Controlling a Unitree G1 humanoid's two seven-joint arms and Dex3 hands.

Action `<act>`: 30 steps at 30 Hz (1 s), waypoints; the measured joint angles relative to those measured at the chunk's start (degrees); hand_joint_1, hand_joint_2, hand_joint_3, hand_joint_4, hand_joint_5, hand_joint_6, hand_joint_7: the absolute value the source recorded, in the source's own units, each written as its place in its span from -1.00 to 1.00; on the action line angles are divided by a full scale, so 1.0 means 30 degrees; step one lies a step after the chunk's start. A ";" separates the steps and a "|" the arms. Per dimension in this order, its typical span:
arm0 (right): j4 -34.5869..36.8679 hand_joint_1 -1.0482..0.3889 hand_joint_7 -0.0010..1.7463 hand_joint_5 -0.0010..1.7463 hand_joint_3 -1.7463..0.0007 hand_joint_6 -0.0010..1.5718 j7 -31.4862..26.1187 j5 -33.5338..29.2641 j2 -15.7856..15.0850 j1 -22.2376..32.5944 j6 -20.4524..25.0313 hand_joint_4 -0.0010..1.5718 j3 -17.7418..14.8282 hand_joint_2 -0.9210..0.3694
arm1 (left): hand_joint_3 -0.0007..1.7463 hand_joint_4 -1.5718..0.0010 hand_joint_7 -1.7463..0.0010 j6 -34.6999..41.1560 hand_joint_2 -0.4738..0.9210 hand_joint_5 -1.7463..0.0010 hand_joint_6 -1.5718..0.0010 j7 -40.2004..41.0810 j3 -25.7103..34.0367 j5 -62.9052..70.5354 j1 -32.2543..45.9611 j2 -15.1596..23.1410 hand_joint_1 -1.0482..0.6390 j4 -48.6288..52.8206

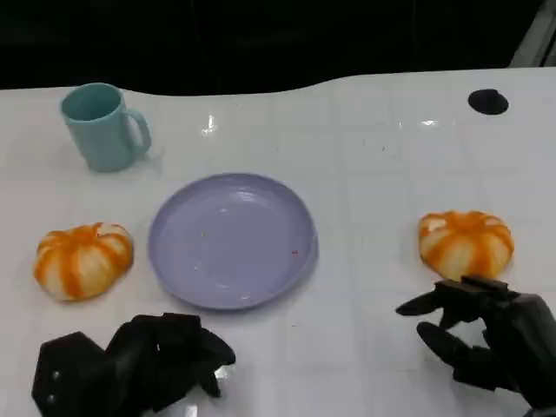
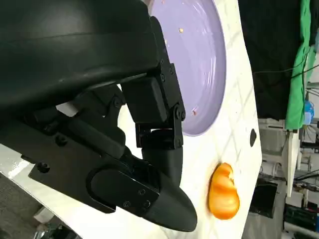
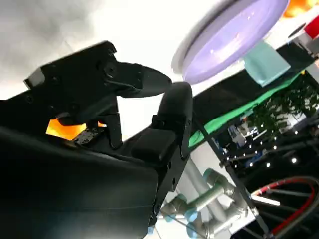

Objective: Grasp the bread from the table and place it into the plate.

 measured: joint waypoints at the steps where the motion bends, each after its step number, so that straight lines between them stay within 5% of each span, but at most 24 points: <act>1: -0.0054 -0.11 -0.83 -0.25 0.71 -0.09 0.0000 -0.0013 -0.0003 -0.0028 0.0072 -0.34 -0.0017 -0.99 | -1.00 -0.12 0.36 0.0000 0.88 -0.72 -0.78 0.0000 -0.0001 -0.0001 -0.0004 0.0000 -0.97 0.0001; 3: -0.0283 -0.14 -0.93 -0.48 0.74 -0.16 0.0017 -0.0118 -0.0049 -0.0041 0.0466 -0.39 -0.0098 -1.00 | -1.00 -0.12 0.36 0.0000 0.88 -0.72 -0.79 0.0001 -0.0001 0.0002 -0.0018 0.0000 -0.98 0.0015; 12: -0.2059 -0.29 -1.00 -0.76 0.78 -0.49 0.0384 -0.0896 -0.0749 -0.0023 0.3491 -0.66 -0.0353 -1.00 | -1.00 -0.13 0.37 -0.0008 0.88 -0.72 -0.79 0.0003 0.0015 0.0018 -0.0085 -0.0004 -0.98 0.0086; 24: -0.5953 -0.41 -1.00 -0.90 0.81 -0.80 0.5251 -0.2268 -0.1636 0.0143 1.0314 -0.96 -0.0197 -1.00 | -0.99 -0.14 0.34 -0.0277 0.88 -0.71 -0.77 0.0004 0.0019 0.0232 -0.0278 0.0039 -0.99 0.0375; 30: -0.6164 -0.38 -0.99 -0.88 0.90 -0.80 0.7689 -0.2603 -0.2043 -0.0889 1.2289 -0.98 0.0165 -1.00 | -1.00 -0.14 0.33 -0.0291 0.88 -0.71 -0.77 0.0015 0.0006 0.0242 -0.0308 0.0016 -0.99 0.0407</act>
